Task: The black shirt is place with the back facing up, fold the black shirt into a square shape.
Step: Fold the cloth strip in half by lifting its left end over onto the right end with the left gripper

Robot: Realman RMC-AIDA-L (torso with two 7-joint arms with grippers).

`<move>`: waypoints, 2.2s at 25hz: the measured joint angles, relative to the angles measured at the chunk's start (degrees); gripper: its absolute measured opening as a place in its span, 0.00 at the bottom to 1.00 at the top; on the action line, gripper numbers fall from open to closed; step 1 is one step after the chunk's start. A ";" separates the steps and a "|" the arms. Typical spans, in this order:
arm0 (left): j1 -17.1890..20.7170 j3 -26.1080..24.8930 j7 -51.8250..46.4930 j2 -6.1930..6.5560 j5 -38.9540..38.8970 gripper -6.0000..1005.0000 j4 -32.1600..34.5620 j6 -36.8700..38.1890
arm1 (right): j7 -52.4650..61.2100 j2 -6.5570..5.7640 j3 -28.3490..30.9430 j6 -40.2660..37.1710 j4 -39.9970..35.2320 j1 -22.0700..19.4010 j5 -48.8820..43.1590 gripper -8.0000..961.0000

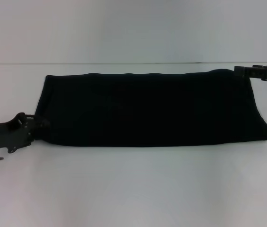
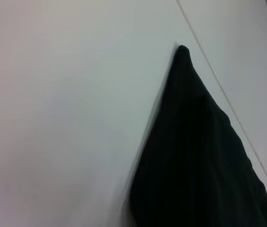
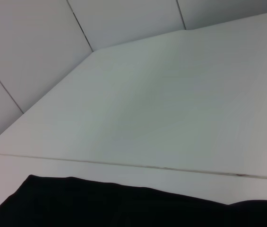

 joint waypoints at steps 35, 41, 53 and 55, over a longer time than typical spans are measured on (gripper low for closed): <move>12.01 -11.17 15.34 2.39 0.97 0.08 12.44 13.03 | 1.75 1.56 0.25 6.69 0.63 0.92 0.32 0.85; 10.65 -12.83 15.39 3.83 0.60 0.09 14.28 18.21 | 1.76 1.88 0.26 8.32 0.69 1.02 0.37 0.86; -16.60 -3.91 18.43 -0.44 -8.03 0.12 2.11 25.73 | 2.26 -0.75 0.75 8.16 -0.26 -2.38 0.36 0.86; -20.73 -0.97 19.96 -3.30 -8.06 0.12 -0.51 20.60 | 2.27 -1.50 0.77 7.88 -0.58 -3.47 0.35 0.86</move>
